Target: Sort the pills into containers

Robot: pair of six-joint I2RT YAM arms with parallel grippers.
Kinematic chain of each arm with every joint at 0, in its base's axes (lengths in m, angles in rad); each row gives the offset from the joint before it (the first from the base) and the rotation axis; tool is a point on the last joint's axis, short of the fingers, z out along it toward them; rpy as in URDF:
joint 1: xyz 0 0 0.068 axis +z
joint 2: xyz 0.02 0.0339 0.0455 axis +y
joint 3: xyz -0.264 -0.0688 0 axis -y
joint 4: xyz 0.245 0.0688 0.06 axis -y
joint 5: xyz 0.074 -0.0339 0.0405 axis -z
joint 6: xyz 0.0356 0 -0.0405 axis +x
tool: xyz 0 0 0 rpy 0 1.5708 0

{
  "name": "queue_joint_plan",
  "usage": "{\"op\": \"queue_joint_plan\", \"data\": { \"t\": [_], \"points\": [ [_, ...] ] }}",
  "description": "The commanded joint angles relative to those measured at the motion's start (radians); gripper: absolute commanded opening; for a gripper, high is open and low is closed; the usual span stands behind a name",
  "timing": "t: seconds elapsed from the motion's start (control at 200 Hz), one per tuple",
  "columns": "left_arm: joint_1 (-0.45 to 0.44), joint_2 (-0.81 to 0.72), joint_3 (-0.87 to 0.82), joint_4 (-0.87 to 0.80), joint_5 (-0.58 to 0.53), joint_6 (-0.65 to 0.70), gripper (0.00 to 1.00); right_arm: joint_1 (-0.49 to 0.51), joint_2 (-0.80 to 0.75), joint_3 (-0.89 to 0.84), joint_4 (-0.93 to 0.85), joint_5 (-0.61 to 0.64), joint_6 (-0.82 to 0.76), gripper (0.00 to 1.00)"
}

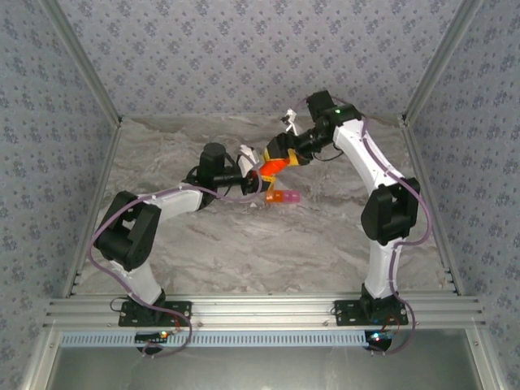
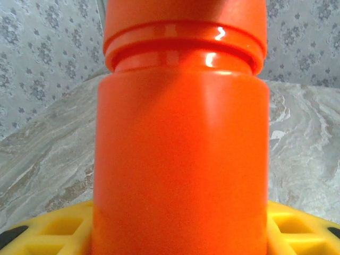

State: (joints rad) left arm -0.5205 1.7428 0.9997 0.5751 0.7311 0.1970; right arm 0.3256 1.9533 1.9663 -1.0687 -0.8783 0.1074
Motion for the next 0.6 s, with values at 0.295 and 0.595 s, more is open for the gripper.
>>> {"op": "queue_joint_plan", "data": {
  "t": [0.295, 0.595],
  "points": [
    [0.019, -0.003, -0.028, 0.125, -0.005, -0.084, 0.00, -0.079, -0.128, -0.042, 0.194, -0.007, 0.169, 0.87],
    [0.023, -0.012, -0.035, 0.150, -0.030, -0.134, 0.00, -0.099, -0.197, -0.106, 0.280, 0.089, 0.230, 0.85]
  ]
}}
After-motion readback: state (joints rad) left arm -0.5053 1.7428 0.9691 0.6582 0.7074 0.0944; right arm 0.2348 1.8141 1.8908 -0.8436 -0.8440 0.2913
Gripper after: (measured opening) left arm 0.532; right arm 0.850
